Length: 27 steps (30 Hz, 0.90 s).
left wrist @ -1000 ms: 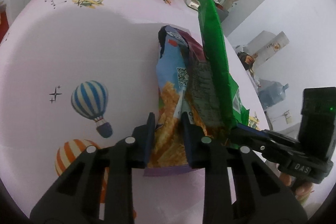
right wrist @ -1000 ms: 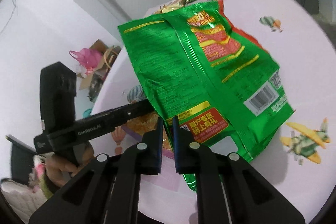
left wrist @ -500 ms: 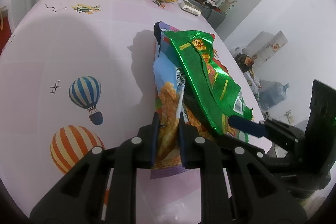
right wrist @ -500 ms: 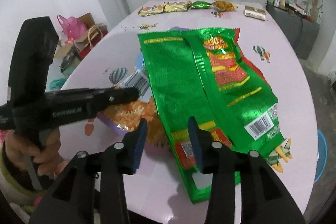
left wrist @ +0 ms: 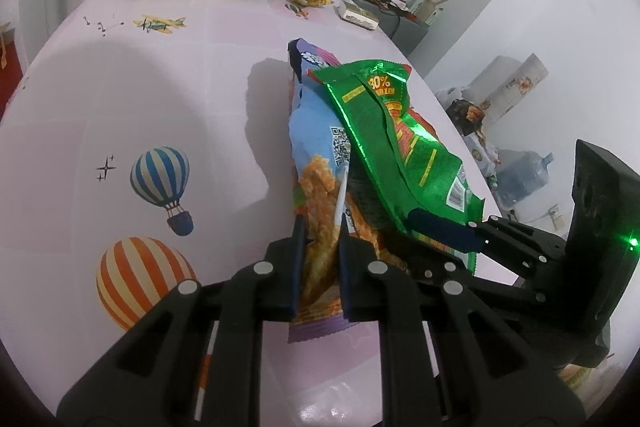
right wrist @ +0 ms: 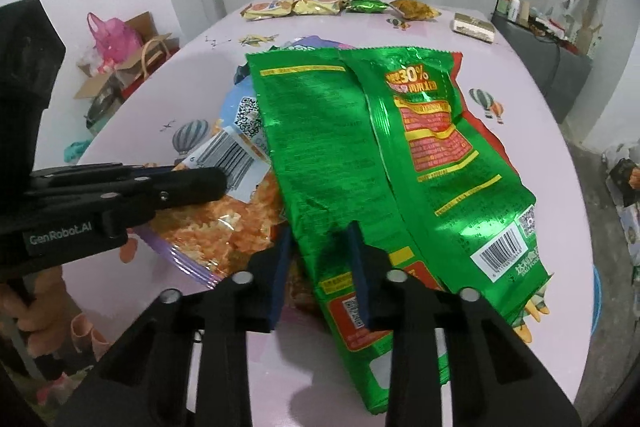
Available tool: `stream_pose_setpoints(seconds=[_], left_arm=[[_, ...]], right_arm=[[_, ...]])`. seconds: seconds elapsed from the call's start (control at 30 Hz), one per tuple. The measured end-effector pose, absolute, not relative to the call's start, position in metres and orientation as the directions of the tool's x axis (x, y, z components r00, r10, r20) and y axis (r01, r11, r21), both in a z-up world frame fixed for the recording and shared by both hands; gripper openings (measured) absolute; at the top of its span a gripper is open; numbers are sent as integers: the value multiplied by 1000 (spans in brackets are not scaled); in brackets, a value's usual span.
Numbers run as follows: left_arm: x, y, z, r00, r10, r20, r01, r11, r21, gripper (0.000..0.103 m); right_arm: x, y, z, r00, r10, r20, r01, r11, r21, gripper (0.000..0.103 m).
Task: Collect trash
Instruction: 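Lift both chip bags and carry them to the wastebasket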
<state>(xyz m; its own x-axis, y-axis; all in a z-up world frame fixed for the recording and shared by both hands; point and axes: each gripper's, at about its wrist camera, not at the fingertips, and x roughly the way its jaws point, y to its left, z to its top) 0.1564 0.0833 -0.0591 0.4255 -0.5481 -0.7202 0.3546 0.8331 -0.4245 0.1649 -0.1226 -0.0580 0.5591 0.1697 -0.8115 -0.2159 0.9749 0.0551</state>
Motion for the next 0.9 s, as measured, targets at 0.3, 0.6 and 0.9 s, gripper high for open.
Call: stream_pose_setpoints(seconds=[0.3,0.6,0.9], left_arm=[[152,76,-45,480,-518,-708,404,847,-346,11],[144,69,-30,533,-491,-690,427,859,-282,11],[135,63,-16,574,-474,-668,447,865,-230,10]], right_arm=[[153,-127,-39,611,161,-775,-211,977,37,10],[138,-152,-9,683,145,-716,-150,987,57,7],[128,-172,17,756,125,-642,-101,992,75,5]])
